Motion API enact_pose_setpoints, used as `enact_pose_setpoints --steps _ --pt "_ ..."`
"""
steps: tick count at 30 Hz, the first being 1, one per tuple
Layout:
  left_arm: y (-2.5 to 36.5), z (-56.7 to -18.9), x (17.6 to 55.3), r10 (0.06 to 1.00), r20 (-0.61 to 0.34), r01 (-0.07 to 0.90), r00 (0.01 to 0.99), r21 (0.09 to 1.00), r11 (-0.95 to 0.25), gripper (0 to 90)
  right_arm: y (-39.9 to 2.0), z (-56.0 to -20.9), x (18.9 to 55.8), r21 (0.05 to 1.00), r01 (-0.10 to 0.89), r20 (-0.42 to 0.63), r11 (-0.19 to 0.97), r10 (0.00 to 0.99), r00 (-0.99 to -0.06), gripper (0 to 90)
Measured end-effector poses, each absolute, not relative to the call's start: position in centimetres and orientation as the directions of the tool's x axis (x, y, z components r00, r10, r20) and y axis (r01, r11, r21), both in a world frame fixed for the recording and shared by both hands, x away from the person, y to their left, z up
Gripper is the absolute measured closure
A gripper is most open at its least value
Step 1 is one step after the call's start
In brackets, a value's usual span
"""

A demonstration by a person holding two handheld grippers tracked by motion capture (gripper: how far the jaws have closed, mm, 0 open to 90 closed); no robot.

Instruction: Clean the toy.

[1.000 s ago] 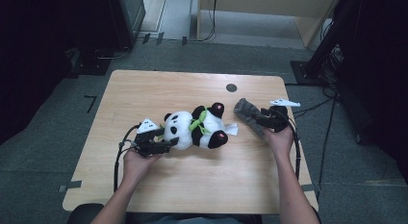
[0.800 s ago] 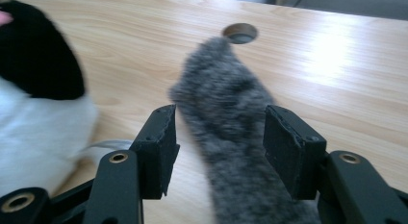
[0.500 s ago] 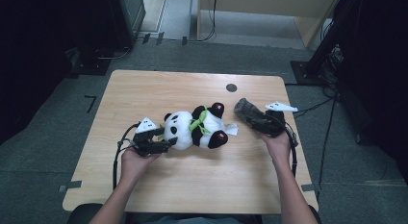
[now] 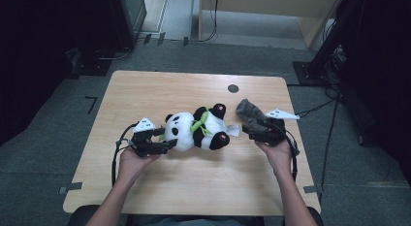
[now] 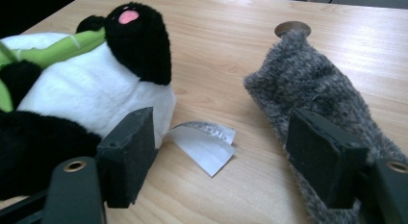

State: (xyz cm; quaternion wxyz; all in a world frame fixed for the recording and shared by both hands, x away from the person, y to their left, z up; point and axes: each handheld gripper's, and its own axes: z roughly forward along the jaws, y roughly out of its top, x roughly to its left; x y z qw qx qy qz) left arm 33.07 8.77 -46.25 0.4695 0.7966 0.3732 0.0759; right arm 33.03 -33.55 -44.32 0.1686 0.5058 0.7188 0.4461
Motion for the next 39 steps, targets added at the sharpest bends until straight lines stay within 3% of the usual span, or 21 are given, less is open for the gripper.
enact_pose_setpoints --steps 6,24,39 --pt "9.1 -46.2 33.1 0.65 -0.24 0.519 0.721 0.809 -0.276 17.3 -32.9 -44.1 31.8 0.81 0.577 0.213 0.101 0.866 -0.451 13.9" --pt "8.6 -47.1 33.7 0.645 -0.254 0.54 0.721 0.789 -0.292 15.6 -28.6 -42.8 30.0 0.844 0.503 0.178 0.185 0.788 -0.589 13.2" --pt "8.2 -47.5 34.2 0.646 -0.255 0.537 0.719 0.794 -0.285 17.1 -25.1 -44.1 30.3 0.831 0.485 0.15 0.273 0.729 -0.668 13.5"
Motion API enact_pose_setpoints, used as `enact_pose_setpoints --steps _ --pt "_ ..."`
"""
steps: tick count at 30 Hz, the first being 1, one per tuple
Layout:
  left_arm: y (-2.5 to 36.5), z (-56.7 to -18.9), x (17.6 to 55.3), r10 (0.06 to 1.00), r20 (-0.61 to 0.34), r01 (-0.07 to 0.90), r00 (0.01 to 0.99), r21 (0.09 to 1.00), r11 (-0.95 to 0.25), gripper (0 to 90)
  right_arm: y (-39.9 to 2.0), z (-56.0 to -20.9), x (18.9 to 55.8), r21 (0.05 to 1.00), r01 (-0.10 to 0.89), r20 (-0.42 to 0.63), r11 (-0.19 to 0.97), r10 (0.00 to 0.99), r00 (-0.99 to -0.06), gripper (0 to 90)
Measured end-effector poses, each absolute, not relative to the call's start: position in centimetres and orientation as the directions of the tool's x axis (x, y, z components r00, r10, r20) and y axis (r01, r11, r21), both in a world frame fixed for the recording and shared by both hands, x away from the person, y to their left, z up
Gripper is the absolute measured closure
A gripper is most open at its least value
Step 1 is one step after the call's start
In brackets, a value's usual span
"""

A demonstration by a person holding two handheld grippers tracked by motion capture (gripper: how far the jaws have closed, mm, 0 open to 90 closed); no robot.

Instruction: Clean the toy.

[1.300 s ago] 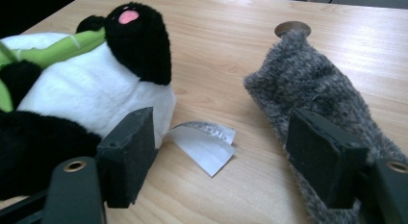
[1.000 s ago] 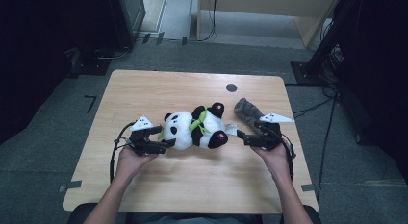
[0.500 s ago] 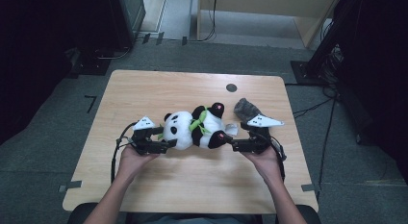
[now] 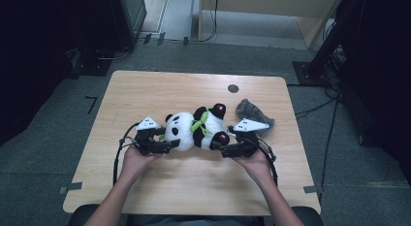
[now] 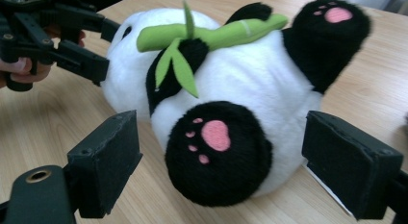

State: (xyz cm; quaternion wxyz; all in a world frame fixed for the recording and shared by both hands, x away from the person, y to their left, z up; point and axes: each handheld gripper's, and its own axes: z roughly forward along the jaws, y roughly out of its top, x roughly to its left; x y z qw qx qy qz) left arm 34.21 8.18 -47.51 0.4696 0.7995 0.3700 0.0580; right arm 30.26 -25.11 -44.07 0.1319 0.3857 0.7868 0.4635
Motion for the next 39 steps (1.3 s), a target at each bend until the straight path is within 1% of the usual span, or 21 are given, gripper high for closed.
enact_pose_setpoints --steps 2,6,10,12,17,19,22,23,25,26,29,33,37,39 --pt "8.2 -47.6 34.3 0.645 -0.245 0.527 0.724 0.799 -0.289 20.5 -24.8 -44.5 30.5 0.83 0.473 0.124 0.297 0.727 -0.675 14.4" --pt "8.3 -47.6 34.5 0.643 -0.261 0.535 0.72 0.8 -0.274 22.3 -24.4 -45.4 31.2 0.824 0.469 0.113 0.317 0.719 -0.685 14.5" --pt "8.3 -47.6 34.7 0.642 -0.271 0.54 0.717 0.799 -0.265 22.5 -24.1 -46.0 31.8 0.821 0.469 0.105 0.325 0.721 -0.685 14.5" --pt "8.3 -47.7 34.8 0.643 -0.275 0.54 0.715 0.801 -0.259 22.4 -24.0 -46.4 32.1 0.82 0.465 0.098 0.333 0.719 -0.688 16.9" --pt "8.3 -47.8 35.3 0.642 -0.313 0.561 0.7 0.797 -0.223 21.1 -23.5 -47.1 32.7 0.821 0.446 0.066 0.356 0.717 -0.694 17.3" --pt "8.3 -47.9 35.5 0.642 -0.321 0.564 0.696 0.798 -0.213 20.8 -23.4 -47.2 32.8 0.823 0.446 0.069 0.351 0.717 -0.693 18.0" --pt "8.2 -48.0 35.7 0.639 -0.322 0.563 0.698 0.799 -0.212 20.1 -23.5 -47.2 32.9 0.821 0.444 0.063 0.358 0.717 -0.694 25.6" --pt "8.2 -48.0 35.7 0.64 -0.319 0.56 0.699 0.8 -0.214 20.1 -23.4 -47.1 32.9 0.817 0.438 0.049 0.375 0.712 -0.7 30.7" --pt "8.2 -48.0 35.7 0.64 -0.311 0.554 0.703 0.803 -0.218 20.0 -23.5 -47.0 32.9 0.815 0.43 0.033 0.389 0.709 -0.705 37.6" --pt "8.2 -47.9 35.6 0.642 -0.306 0.551 0.703 0.805 -0.22 19.9 -23.5 -46.7 32.9 0.815 0.43 0.032 0.388 0.711 -0.702 43.3" --pt "8.3 -47.8 35.6 0.643 -0.298 0.541 0.705 0.813 -0.217 19.1 -23.6 -46.2 33.0 0.812 0.438 0.037 0.385 0.716 -0.697 51.8" --pt "8.7 -46.9 35.4 0.619 -0.274 0.507 0.736 0.829 -0.236 16.2 -24.1 -44.9 33.3 0.804 0.489 0.106 0.338 0.728 -0.677 56.1" --pt "9.1 -46.3 34.7 0.604 -0.225 0.467 0.764 0.839 -0.279 13.7 -24.8 -43.2 33.3 0.806 0.5 0.126 0.316 0.735 -0.666 57.4" --pt "9.6 -46.2 34.2 0.592 -0.232 0.461 0.772 0.846 -0.269 13.7 -25.1 -42.7 33.2 0.802 0.515 0.139 0.303 0.745 -0.653 57.5"
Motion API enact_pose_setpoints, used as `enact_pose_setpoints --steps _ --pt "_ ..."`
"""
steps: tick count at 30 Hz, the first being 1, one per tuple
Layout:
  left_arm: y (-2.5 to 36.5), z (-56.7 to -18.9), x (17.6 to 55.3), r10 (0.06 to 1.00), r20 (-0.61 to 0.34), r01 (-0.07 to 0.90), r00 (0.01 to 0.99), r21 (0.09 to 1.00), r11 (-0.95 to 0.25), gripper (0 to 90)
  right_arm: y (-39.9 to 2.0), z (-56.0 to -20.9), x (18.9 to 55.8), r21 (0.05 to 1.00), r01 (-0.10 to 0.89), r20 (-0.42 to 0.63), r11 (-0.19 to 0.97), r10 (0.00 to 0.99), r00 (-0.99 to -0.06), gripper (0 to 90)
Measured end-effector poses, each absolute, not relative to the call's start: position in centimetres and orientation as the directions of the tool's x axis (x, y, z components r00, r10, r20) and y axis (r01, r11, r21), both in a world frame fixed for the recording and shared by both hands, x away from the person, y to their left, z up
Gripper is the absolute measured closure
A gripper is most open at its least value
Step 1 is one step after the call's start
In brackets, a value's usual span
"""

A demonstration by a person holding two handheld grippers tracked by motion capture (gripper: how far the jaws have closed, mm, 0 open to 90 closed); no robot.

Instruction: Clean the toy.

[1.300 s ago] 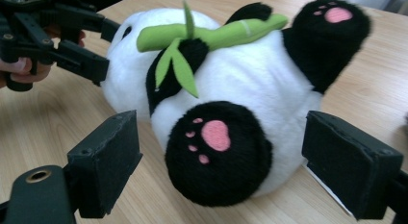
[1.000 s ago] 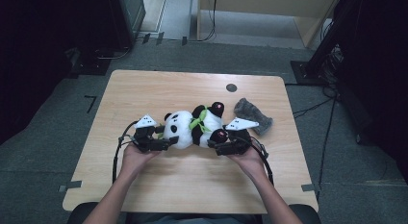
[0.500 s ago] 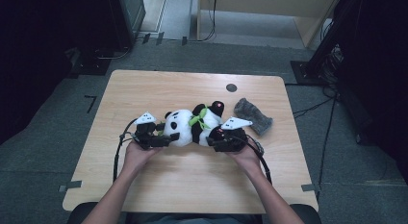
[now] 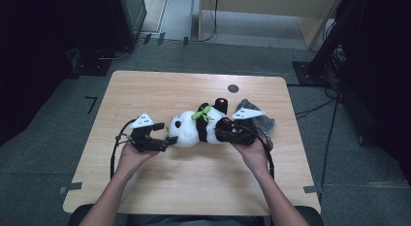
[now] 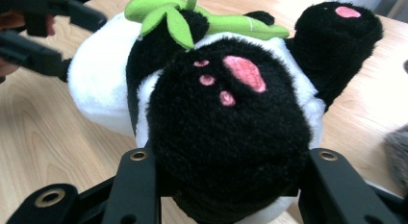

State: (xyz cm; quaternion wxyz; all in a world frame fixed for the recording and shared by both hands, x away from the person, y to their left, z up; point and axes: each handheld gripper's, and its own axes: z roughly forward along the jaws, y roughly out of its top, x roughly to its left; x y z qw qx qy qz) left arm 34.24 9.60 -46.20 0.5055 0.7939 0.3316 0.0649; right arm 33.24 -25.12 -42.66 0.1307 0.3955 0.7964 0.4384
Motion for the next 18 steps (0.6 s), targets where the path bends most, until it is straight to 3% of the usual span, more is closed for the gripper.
enact_pose_setpoints --steps 11,15,18 --pt "9.2 -46.4 33.3 0.54 -0.195 0.394 0.819 0.875 -0.281 13.1 -26.7 -40.3 32.5 0.823 0.528 0.225 0.21 0.733 -0.642 57.7" --pt "8.4 -46.2 33.0 0.523 -0.13 0.322 0.842 0.9 -0.294 6.7 -26.1 -40.0 32.1 0.817 0.536 0.264 0.21 0.691 -0.673 57.6" --pt "8.1 -46.2 32.9 0.53 -0.099 0.304 0.842 0.899 -0.316 7.1 -25.5 -40.0 31.9 0.813 0.537 0.267 0.225 0.675 -0.687 57.7"
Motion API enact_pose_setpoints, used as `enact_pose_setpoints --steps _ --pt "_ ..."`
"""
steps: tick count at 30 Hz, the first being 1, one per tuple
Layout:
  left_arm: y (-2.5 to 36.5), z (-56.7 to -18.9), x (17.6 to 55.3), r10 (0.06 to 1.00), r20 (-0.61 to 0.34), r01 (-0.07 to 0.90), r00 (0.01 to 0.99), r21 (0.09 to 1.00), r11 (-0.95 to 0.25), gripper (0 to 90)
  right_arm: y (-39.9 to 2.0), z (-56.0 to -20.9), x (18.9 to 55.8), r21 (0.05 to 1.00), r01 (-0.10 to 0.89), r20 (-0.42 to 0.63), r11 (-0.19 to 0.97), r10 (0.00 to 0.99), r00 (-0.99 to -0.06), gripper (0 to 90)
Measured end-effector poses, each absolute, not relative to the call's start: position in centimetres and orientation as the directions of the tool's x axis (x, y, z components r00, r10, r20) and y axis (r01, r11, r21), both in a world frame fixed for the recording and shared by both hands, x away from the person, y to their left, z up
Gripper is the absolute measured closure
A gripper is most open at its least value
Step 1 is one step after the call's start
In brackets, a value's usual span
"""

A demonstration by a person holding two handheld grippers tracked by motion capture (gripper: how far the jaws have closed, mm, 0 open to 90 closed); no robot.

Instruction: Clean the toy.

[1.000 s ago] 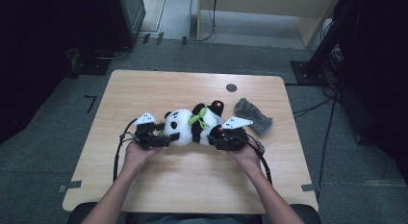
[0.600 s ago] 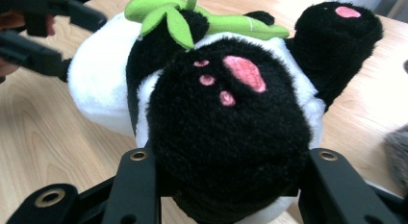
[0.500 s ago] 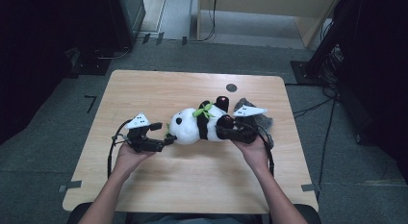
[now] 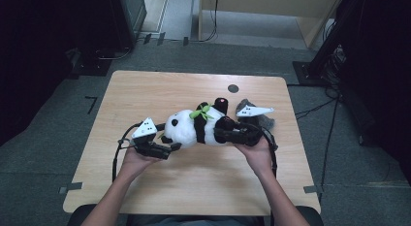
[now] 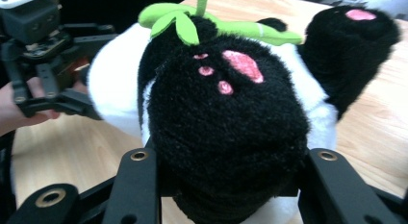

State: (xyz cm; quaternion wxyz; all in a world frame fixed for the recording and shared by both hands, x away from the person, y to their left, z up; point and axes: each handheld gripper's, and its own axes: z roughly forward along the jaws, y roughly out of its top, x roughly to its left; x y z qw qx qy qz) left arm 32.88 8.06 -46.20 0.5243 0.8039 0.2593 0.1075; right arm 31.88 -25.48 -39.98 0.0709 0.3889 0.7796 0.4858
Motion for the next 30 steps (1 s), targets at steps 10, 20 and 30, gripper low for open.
enact_pose_setpoints --steps 10,20,30 --pt "8.9 -45.3 33.0 0.542 -0.129 0.339 0.831 0.889 -0.307 48.7 -25.0 -40.1 31.8 0.816 0.521 0.247 0.249 0.665 -0.705 49.8" --pt "10.7 -44.6 34.1 0.559 -0.236 0.433 0.795 0.866 -0.25 58.4 -26.0 -41.2 31.9 0.855 0.453 0.187 0.251 0.666 -0.723 33.3" --pt "11.9 -43.5 34.6 0.569 -0.366 0.53 0.736 0.835 -0.15 57.4 -26.3 -43.0 32.4 0.859 0.426 0.165 0.283 0.635 -0.754 24.5"
